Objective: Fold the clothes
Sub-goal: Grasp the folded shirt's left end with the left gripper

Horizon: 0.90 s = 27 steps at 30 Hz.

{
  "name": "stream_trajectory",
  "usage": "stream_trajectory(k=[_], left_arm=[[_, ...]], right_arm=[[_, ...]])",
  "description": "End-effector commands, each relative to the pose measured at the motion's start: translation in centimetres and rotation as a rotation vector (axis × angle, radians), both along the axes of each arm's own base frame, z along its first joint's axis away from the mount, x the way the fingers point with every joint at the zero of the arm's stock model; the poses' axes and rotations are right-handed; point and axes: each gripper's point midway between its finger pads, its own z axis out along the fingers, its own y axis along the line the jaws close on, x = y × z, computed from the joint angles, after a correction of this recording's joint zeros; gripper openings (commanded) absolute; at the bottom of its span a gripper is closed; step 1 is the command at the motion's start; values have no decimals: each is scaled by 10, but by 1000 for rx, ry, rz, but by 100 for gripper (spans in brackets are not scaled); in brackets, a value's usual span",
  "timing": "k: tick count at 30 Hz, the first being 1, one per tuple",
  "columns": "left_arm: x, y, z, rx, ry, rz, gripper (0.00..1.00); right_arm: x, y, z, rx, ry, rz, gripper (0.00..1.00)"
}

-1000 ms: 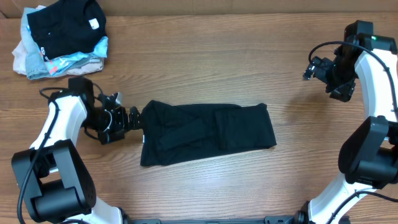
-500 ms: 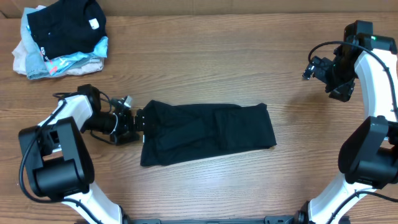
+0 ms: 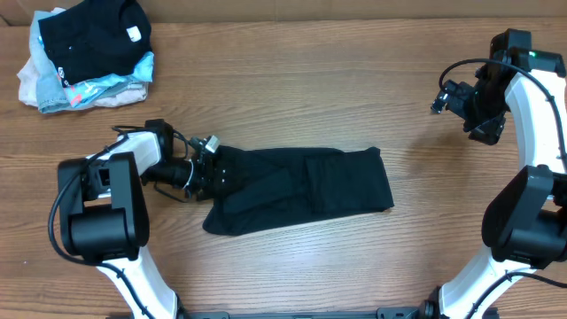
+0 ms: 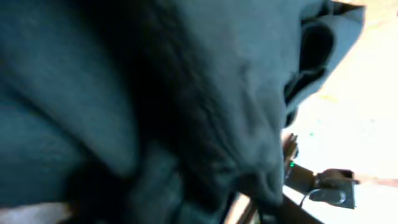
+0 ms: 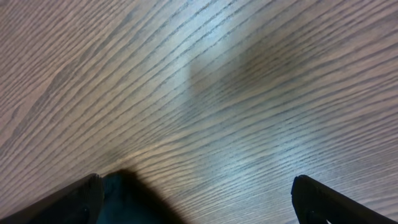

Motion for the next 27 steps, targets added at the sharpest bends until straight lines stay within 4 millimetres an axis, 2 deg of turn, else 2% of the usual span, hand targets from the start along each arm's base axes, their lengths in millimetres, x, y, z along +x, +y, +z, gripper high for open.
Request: stream_trajectory(k=[1,3,5,8,12,14,17,22,25,27], left_arm=[[-11,8,-26,93,76,-10,33],[-6,9,-24,95,69,-3,23],[-1,9,-20,96,61,-3,4],[5,20,-17,172,75,-19,4],[15,57,-5,425,151,-29,4],[24,70,11,503,170,-16,4],[42,72,46,534,132,-18,4],[61,54,108,541,18,-45,4],[63,28,136,528,-67,-87,4],[60,6,147,515,-120,-131,4]], right_arm=[[6,-1,16,-3,-51,-3,100],[6,-1,16,-3,-51,-3,100],[6,-1,16,-3,-51,-3,100],[6,-1,16,-3,-51,-2,100],[6,-1,16,-3,-51,-2,100],[6,-1,16,-3,-51,-3,100],[6,-1,16,-3,-51,-2,100],[6,-1,16,-3,-51,-2,100],[6,-1,16,-3,-51,-3,100],[6,-1,16,-3,-51,-2,100]])
